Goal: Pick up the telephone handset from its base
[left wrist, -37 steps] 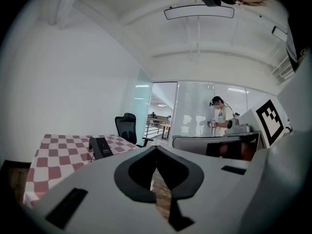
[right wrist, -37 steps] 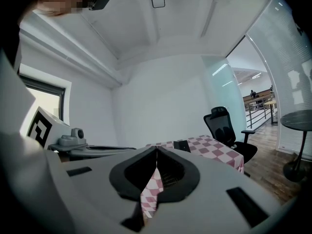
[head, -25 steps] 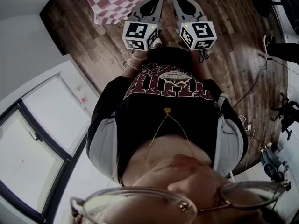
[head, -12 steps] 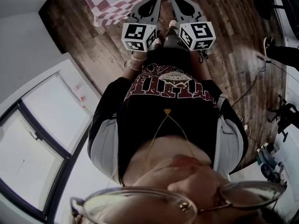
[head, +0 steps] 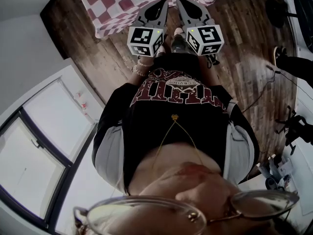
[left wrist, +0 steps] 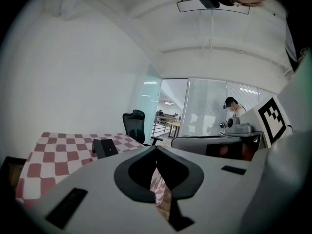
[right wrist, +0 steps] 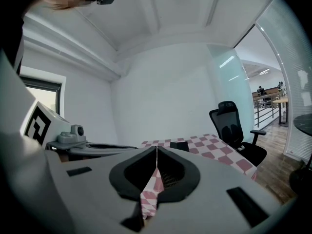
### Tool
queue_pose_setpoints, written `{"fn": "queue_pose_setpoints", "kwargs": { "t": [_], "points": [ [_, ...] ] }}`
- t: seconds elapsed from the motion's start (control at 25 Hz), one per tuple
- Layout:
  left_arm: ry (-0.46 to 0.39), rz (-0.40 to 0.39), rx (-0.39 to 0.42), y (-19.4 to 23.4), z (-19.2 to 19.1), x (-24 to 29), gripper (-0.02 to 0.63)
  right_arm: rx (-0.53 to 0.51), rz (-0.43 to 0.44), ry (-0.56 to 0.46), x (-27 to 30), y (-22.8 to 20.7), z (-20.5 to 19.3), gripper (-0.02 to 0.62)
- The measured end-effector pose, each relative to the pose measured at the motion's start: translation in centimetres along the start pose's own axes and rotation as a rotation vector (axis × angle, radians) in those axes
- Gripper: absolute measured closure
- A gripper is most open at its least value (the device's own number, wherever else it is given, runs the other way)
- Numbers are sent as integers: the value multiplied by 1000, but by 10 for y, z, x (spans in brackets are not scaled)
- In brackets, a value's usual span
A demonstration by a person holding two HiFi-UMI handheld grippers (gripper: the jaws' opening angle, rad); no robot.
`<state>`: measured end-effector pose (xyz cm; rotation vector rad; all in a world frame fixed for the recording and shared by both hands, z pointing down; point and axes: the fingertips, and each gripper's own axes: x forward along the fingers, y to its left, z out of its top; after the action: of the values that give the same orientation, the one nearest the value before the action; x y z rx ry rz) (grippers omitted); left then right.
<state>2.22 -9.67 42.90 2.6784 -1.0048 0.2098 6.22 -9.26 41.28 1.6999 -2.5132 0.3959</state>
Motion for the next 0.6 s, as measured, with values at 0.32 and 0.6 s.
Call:
{"fn": "queue_pose_setpoints", "kwargs": {
  "t": [0.32, 0.6],
  "points": [
    [-19, 62, 16, 13, 22, 43, 606, -26, 65, -14, 27, -33, 22, 575],
    [-30, 116, 27, 18, 38, 75, 606, -23, 127, -22, 44, -61, 34, 575]
  ]
}}
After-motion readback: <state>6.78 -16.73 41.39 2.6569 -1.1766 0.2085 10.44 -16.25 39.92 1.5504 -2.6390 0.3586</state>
